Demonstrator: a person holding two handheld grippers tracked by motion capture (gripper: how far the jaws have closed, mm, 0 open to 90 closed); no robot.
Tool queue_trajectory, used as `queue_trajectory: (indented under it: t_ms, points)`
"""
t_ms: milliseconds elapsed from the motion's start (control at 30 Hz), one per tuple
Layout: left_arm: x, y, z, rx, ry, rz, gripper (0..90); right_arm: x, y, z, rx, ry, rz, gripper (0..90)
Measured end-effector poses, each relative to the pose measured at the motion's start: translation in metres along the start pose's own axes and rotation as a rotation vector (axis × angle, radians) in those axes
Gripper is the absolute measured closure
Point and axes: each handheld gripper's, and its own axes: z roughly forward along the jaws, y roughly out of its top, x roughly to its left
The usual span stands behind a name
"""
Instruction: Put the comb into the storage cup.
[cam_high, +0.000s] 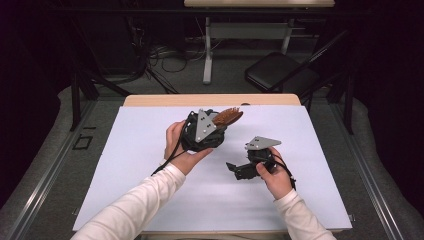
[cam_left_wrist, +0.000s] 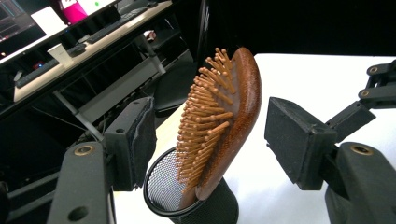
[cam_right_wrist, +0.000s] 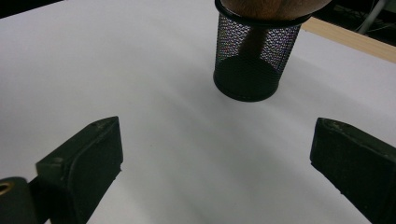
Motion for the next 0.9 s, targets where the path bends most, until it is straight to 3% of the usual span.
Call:
queue_trajectory:
  t_ms: [367,567,733,900]
  points:
    - [0.021,-0.002,-0.015,-0.025,-0.008,-0.113,33.9,-0.001,0.000,0.000,-0.003,-0.004,0.003,2.3]
    - [0.030,-0.007,-0.016,0.001,-0.018,-0.184,33.9,-0.001,0.000,-0.002,-0.005,-0.002,0.001,2.3]
    - [0.034,-0.011,-0.017,0.017,-0.033,-0.226,33.0,-0.001,0.001,-0.003,-0.011,-0.003,0.003,2.3]
    - [0.037,-0.012,-0.021,0.006,-0.034,-0.236,31.5,-0.001,0.001,-0.004,-0.016,-0.003,0.002,2.7]
